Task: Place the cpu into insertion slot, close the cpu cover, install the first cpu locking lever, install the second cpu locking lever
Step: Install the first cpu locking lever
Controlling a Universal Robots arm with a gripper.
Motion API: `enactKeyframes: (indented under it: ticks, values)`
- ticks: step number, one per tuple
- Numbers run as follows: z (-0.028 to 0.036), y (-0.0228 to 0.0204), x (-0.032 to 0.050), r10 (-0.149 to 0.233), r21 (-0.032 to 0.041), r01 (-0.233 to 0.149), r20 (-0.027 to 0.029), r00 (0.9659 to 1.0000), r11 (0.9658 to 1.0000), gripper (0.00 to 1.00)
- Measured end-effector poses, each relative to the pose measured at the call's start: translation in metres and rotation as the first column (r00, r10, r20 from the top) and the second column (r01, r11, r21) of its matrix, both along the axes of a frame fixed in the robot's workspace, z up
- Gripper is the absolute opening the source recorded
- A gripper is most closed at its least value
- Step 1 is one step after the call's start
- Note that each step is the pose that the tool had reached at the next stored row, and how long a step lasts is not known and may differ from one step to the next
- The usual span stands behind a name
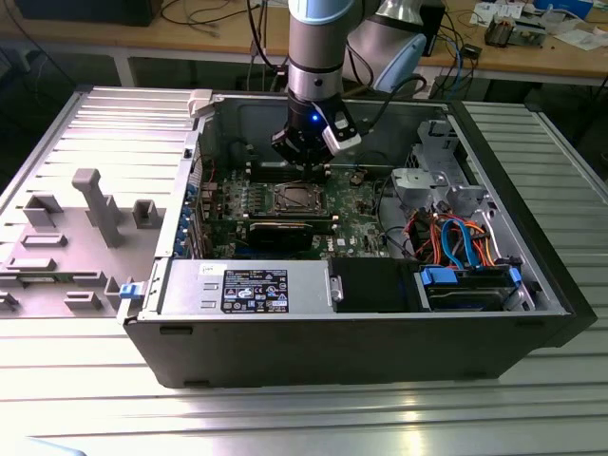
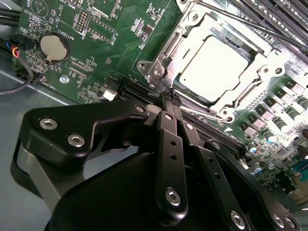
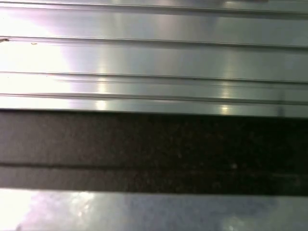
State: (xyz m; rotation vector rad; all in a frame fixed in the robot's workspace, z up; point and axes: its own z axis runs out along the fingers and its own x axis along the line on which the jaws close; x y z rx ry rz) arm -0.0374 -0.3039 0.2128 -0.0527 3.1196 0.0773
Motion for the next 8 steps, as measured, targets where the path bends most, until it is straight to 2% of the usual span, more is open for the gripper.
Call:
enactKeyframes:
  ticks: [8]
  values:
    - [0.0014,0.0,0.0,0.0,0.0,0.0,0.0005,1.0,1.0,0.11]
